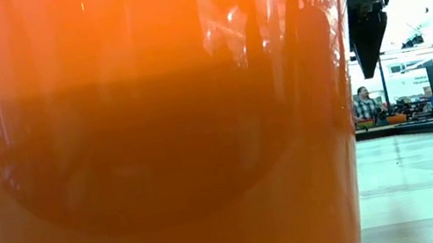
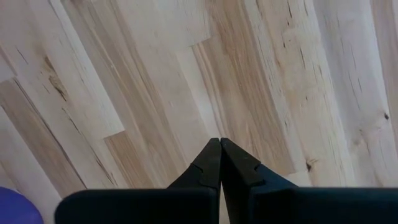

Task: Organize candy in baskets
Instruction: Put the white chocolate bar into the orange bucket

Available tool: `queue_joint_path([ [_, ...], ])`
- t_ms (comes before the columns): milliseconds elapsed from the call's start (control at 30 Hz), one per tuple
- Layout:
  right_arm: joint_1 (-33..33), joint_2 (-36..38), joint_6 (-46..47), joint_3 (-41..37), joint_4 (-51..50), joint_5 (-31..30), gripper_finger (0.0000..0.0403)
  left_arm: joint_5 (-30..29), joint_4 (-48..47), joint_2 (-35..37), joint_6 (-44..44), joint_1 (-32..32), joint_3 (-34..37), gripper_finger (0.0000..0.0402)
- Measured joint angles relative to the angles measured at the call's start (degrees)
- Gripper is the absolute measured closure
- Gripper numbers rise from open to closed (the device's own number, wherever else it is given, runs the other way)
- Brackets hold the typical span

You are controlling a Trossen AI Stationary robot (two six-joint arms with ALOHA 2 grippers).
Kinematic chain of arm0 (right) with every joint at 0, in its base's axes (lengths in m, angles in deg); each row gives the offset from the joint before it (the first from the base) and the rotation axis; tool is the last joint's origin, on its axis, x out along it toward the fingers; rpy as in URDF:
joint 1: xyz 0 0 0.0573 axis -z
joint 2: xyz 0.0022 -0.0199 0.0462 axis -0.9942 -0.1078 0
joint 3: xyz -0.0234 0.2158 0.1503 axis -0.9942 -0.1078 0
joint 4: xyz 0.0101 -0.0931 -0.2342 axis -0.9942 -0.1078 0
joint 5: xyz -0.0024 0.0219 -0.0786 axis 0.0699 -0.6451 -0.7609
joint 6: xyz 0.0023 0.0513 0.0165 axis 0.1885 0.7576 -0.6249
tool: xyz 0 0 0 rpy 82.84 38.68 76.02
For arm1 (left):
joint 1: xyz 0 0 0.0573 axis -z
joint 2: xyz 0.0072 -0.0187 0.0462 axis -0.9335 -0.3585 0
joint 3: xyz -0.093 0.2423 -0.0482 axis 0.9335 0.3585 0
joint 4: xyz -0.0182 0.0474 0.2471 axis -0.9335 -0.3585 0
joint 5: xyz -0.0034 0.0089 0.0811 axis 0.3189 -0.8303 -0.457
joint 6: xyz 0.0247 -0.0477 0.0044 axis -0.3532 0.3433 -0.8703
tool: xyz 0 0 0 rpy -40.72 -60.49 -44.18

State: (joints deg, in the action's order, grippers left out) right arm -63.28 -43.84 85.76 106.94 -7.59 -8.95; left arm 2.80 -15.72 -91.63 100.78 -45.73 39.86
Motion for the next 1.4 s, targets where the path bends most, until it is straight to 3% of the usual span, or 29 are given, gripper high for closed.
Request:
queue_joint_path([
  [567,0.0,0.0,-0.33,0.02,0.68,0.07,0.0403,-0.66,-3.18,0.13,-7.27,0.0,-10.88,0.0401],
  [833,-0.02,0.0,-0.48,0.0,2.55,0.41,0.0403,-6.23,-2.81,0.17,-14.76,1.34,-23.95,0.0401],
  [1167,0.0,0.0,-0.48,0.0,2.8,0.31,0.0403,-8.95,1.91,-3.17,-22.85,4.35,-40.99,0.0401],
  [1267,0.0,0.0,-0.48,0.0,2.78,0.27,0.0403,-8.03,2.63,-6.88,-23.26,5.08,-45.12,0.0401],
  [1400,0.0,0.0,-1.61,0.0,2.65,0.24,0.0403,-1.76,4.4,-12.8,-23.06,5.87,-49.68,0.0401],
])
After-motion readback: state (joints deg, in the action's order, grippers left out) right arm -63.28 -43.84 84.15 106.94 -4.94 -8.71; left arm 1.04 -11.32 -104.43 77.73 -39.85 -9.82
